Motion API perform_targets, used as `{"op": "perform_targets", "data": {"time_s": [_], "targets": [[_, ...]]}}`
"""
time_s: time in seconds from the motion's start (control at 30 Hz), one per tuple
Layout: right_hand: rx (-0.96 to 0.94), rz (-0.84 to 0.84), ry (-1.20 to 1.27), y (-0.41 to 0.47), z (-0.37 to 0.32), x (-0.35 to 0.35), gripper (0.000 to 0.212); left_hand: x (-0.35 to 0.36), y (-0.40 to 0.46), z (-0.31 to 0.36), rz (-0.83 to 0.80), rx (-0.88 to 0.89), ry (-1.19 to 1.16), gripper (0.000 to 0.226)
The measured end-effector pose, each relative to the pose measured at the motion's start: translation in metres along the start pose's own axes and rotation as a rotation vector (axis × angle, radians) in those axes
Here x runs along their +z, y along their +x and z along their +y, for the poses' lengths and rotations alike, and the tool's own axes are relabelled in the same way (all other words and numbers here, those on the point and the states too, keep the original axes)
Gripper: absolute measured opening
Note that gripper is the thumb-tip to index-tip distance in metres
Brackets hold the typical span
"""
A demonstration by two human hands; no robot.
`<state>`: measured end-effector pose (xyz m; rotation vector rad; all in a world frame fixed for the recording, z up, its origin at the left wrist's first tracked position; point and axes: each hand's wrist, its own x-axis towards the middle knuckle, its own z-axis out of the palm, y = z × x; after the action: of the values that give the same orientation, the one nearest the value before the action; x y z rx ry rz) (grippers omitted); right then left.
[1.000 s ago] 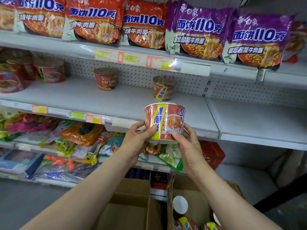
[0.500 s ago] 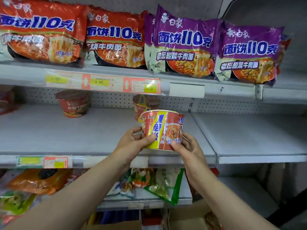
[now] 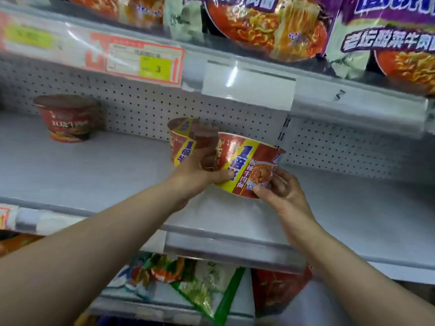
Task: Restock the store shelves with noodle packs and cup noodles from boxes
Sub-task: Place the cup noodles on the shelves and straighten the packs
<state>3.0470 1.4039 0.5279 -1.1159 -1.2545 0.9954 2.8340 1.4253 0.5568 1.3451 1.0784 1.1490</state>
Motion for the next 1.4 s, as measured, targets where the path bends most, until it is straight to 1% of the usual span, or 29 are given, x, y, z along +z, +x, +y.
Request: {"op": "perform_targets", "data": {"time_s": [0.1,0.17,0.23,0.43,0.63,0.7,0.77,0.93,1.1,1.27,1.4], "targets": [[0.003,-0.016,-0.031,0.020,0.013,-0.016,0.090,0.014,0.016,-0.010,0.024,0.012,0.033,0.059],[-0.009,-0.038,-0.065,0.033,0.019,-0.025,0.093,0.022,0.026,-0.015,0.029,0.012,0.051,0.052],[-0.027,-0.059,-0.096,0.047,0.024,-0.032,0.090,0.027,0.036,-0.019,0.039,0.000,0.073,0.051],[-0.088,-0.100,-0.179,0.090,0.038,-0.038,0.080,0.042,0.062,-0.032,0.144,0.006,0.095,0.049],[-0.087,-0.111,-0.173,0.113,0.054,-0.035,0.075,0.053,0.082,-0.044,0.209,-0.037,0.091,0.054],[-0.092,-0.109,-0.169,0.120,0.061,-0.035,0.074,0.055,0.090,-0.048,0.242,-0.060,0.099,0.059],[-0.097,-0.100,-0.179,0.128,0.066,-0.033,0.077,0.056,0.098,-0.052,0.275,-0.078,0.114,0.064],[-0.089,-0.099,-0.203,0.146,0.077,-0.026,0.086,0.055,0.113,-0.059,0.334,-0.099,0.170,0.064],[-0.071,-0.073,-0.208,0.148,0.080,-0.019,0.084,0.060,0.113,-0.061,0.385,-0.105,0.194,0.069],[-0.038,-0.058,-0.220,0.143,0.073,-0.017,0.081,0.066,0.108,-0.059,0.395,-0.135,0.153,0.061],[0.007,0.015,-0.302,0.125,0.057,-0.026,0.080,0.069,0.096,-0.058,0.434,-0.143,0.103,0.041]]}}
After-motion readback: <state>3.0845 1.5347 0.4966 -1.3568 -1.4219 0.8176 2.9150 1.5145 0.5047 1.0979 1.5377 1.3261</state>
